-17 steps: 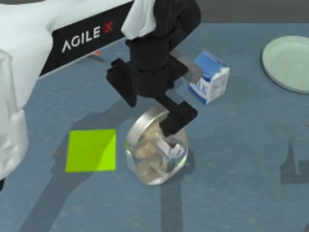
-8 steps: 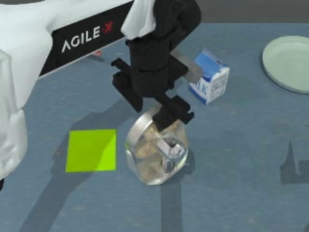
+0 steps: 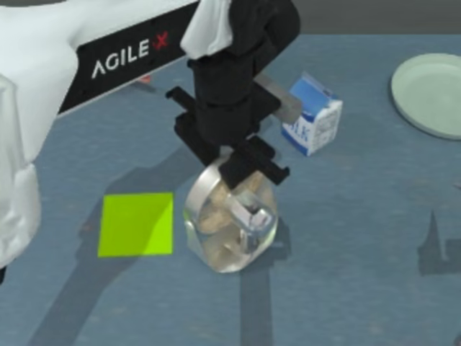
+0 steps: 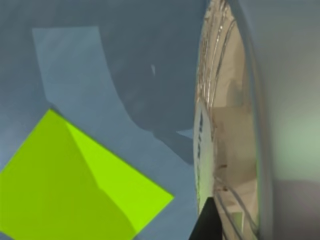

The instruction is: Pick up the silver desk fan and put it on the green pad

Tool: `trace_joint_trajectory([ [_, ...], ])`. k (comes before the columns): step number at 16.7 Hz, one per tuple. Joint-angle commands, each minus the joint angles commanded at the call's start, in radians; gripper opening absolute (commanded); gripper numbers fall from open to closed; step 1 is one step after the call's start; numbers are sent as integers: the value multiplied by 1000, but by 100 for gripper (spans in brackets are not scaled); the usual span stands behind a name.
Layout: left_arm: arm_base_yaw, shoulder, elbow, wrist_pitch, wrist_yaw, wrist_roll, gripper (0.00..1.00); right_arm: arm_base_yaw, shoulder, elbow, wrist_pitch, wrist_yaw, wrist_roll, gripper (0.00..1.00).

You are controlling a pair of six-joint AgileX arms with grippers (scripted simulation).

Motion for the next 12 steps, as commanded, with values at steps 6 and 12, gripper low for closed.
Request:
trace_joint_trajectory([
  [6, 0, 0, 0, 0, 0, 0, 0, 0, 0, 0, 0, 0, 0, 100],
  [12, 10, 13, 119, -104, -1, 0, 0, 0, 0, 0, 0, 0, 0, 100],
])
